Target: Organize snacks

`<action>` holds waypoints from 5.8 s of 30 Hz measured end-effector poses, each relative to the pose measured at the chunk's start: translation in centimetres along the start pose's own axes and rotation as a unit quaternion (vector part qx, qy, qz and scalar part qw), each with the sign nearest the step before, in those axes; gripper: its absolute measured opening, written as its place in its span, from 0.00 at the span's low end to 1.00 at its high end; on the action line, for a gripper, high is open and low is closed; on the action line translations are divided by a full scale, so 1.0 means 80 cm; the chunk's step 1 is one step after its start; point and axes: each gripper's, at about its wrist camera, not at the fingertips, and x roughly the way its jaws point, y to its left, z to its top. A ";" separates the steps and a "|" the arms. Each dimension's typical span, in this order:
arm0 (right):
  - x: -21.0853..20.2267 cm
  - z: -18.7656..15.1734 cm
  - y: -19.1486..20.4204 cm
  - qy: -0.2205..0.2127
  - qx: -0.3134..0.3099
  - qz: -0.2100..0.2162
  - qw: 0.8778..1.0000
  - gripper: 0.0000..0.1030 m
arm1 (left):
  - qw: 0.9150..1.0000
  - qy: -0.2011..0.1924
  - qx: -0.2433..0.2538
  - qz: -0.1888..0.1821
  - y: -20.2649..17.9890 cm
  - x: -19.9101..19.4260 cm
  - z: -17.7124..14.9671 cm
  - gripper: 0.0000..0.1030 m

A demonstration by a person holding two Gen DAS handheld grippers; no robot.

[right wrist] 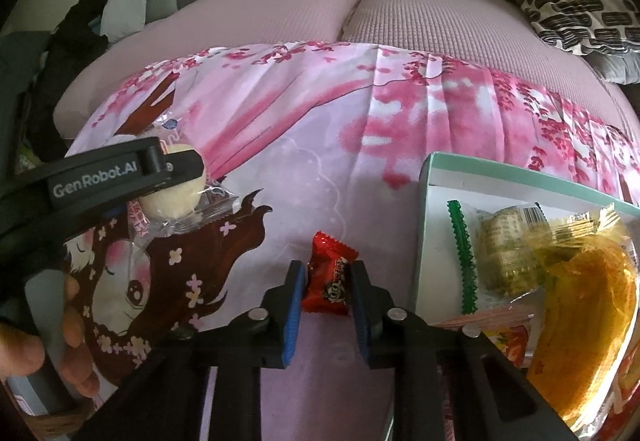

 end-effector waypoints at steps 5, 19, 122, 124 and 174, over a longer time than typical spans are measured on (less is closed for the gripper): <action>-0.005 0.000 -0.003 -0.004 0.007 0.001 1.000 0.20 | 1.000 -0.004 0.012 0.004 -0.005 -0.002 0.001 0.56; -0.072 -0.005 -0.008 -0.049 0.020 0.013 0.999 0.20 | 0.998 -0.034 0.051 0.004 -0.029 -0.057 -0.004 0.54; -0.190 -0.181 -0.134 -0.056 0.116 -0.078 0.989 1.00 | 0.968 -0.051 0.183 0.161 -0.060 -0.150 -0.224 0.99; -0.189 -0.181 -0.132 -0.055 0.113 -0.078 0.989 1.00 | 0.968 -0.050 0.183 0.161 -0.059 -0.149 -0.224 0.99; -0.182 -0.183 -0.129 -0.047 0.105 -0.077 0.990 1.00 | 0.971 -0.042 0.172 0.163 -0.055 -0.147 -0.223 0.99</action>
